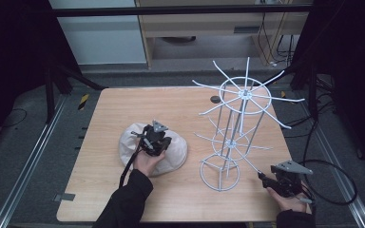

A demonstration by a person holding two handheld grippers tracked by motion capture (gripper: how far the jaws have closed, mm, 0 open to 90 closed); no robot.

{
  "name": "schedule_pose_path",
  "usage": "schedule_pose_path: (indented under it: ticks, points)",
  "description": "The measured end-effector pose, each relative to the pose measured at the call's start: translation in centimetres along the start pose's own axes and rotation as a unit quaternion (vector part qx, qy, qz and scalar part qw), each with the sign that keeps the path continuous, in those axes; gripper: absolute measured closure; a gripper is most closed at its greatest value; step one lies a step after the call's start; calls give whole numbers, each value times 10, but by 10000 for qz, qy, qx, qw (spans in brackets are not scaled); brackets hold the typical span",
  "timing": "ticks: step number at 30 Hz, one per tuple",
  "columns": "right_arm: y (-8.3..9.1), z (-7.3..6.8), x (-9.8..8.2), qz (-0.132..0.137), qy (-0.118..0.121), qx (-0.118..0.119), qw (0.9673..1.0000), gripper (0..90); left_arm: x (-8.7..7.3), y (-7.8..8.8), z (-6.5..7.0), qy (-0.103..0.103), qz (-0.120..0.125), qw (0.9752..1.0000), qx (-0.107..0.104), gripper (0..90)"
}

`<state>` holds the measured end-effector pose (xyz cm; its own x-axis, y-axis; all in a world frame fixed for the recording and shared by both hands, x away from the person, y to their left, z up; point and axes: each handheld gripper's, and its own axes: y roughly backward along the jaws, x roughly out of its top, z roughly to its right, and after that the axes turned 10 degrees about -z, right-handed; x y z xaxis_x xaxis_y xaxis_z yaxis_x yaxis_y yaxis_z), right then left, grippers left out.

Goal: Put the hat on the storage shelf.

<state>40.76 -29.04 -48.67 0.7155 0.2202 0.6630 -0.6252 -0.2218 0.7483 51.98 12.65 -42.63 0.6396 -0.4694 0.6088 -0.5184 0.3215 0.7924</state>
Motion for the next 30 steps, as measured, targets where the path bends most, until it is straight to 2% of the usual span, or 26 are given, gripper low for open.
schedule_pose_path:
  ticks: [2, 4, 5, 6, 7, 9, 11, 13, 15, 16, 17, 19, 22, 24, 30]
  points:
    - [0, 0, 0, 1, 3, -5, 10000, 427, -6, 3, -4, 55, 64, 10000, -36, 900]
    - [0, 0, 0, -5, -7, -8, 10000, 427, -6, 6, -1, 61, 235, 9996, -124, 900]
    - [0, 0, 0, -5, -7, -8, 10000, 427, -6, 6, -1, 61, 235, 9996, -124, 900]
    - [0, -1, 0, 6, -41, 4, 10000, 429, -3, 5, 7, 66, 406, 9990, -194, 900]
    - [0, -1, 0, 10, -40, 4, 10000, 429, 0, 2, 13, 74, 476, 9986, -220, 900]
    - [0, -1, 0, 1, -74, 29, 10000, 429, 6, -9, 25, 38, 533, 9984, -168, 900]
    - [0, 0, 0, 8, -26, -11, 10000, 429, 12, -24, 34, 171, 567, 9981, -170, 900]
    - [0, 0, 0, 22, -18, 13, 10000, 429, 17, -43, 41, 331, 510, 9981, -60, 900]
    - [0, -1, 0, 24, -40, 31, 10000, 429, 19, -56, 42, 382, 376, 9986, 45, 900]
    - [0, -1, 0, 24, -40, 31, 10000, 429, 19, -56, 42, 382, 376, 9986, 45, 900]
    - [0, 0, 0, 14, -36, 41, 10000, 428, 19, -68, 43, 500, 273, 9983, 153, 900]
    - [0, 1, 0, 19, -3, 27, 10000, 428, 18, -73, 42, 488, 199, 9984, 221, 900]
    - [0, 2, 0, 20, -16, 26, 10000, 429, 15, -73, 43, 448, 128, 9986, 241, 900]
    - [1, 2, -1, 14, -38, 26, 10000, 428, 9, -64, 44, 278, 18, 9993, 264, 900]
    - [1, 1, 0, 0, 19, -6, 10000, 427, -10, -49, 45, 55, -27, 9998, 176, 900]
